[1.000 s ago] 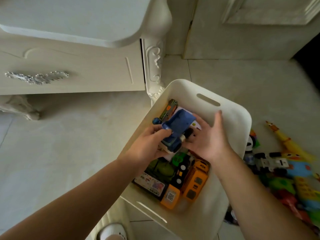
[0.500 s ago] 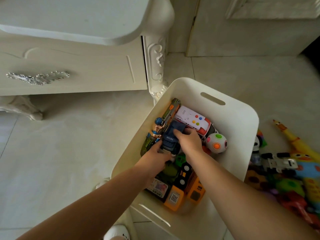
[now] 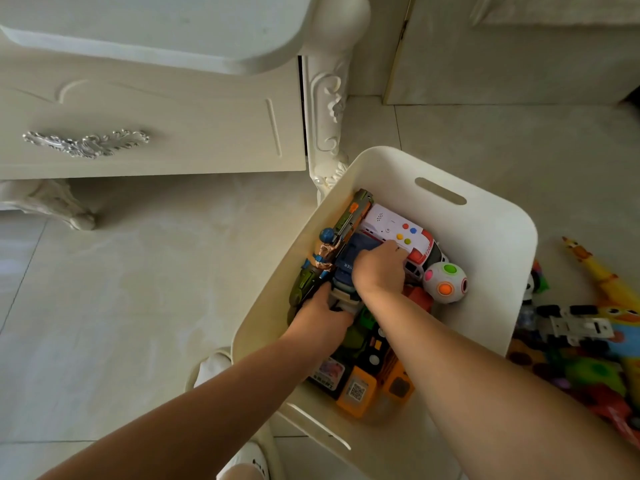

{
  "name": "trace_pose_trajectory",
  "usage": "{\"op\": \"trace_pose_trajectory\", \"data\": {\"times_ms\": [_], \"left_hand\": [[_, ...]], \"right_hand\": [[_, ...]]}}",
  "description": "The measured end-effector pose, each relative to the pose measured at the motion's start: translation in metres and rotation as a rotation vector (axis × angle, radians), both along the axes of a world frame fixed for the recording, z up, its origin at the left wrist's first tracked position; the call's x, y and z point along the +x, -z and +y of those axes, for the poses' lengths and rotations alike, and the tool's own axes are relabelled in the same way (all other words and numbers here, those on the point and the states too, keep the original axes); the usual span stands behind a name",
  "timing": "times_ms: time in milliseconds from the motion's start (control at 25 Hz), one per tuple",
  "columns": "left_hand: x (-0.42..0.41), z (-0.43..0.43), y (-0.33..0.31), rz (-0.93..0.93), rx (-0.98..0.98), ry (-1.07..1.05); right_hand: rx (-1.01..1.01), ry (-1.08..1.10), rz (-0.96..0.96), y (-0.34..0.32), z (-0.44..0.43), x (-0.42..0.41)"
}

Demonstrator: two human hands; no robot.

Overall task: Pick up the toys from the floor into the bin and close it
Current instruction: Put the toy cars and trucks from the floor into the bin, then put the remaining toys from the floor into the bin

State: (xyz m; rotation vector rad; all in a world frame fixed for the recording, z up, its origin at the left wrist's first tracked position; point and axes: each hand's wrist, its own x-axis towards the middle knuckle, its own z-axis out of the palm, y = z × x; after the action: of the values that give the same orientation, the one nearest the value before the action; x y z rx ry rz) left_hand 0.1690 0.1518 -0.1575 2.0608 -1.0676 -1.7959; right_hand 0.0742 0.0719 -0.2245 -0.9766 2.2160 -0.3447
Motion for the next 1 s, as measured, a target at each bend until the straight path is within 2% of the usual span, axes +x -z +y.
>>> {"op": "trace_pose_trajectory", "data": {"times_ms": [160, 400, 520, 560, 640, 800, 880, 1000], "left_hand": [[0.002, 0.002, 0.01, -0.027, -0.012, 0.015], [0.004, 0.0, 0.018, -0.089, -0.025, 0.093], [0.004, 0.001, 0.001, -0.183, -0.037, 0.292], [0.001, 0.001, -0.008, -0.232, -0.083, 0.41], [-0.011, 0.002, -0.032, -0.273, -0.116, 0.475], [-0.061, 0.007, -0.11, -0.317, -0.345, 0.816], [-0.088, 0.007, -0.14, -0.285, -0.429, 0.822], [-0.132, 0.015, -0.167, -0.299, -0.582, 0.993]], "right_hand": [[-0.045, 0.123, -0.325, 0.004, 0.017, -0.012], [-0.036, -0.061, -0.299, -0.003, 0.031, -0.011], [0.05, -0.183, -0.318, -0.036, 0.028, -0.032], [0.036, -0.223, -0.31, -0.051, 0.031, -0.041], [-0.056, -0.256, -0.33, -0.083, 0.04, -0.06], [-0.268, -0.054, -0.585, -0.147, 0.065, -0.109], [-0.338, 0.02, -0.608, -0.176, 0.078, -0.149], [-0.346, 0.085, -0.571, -0.198, 0.101, -0.217]]}}
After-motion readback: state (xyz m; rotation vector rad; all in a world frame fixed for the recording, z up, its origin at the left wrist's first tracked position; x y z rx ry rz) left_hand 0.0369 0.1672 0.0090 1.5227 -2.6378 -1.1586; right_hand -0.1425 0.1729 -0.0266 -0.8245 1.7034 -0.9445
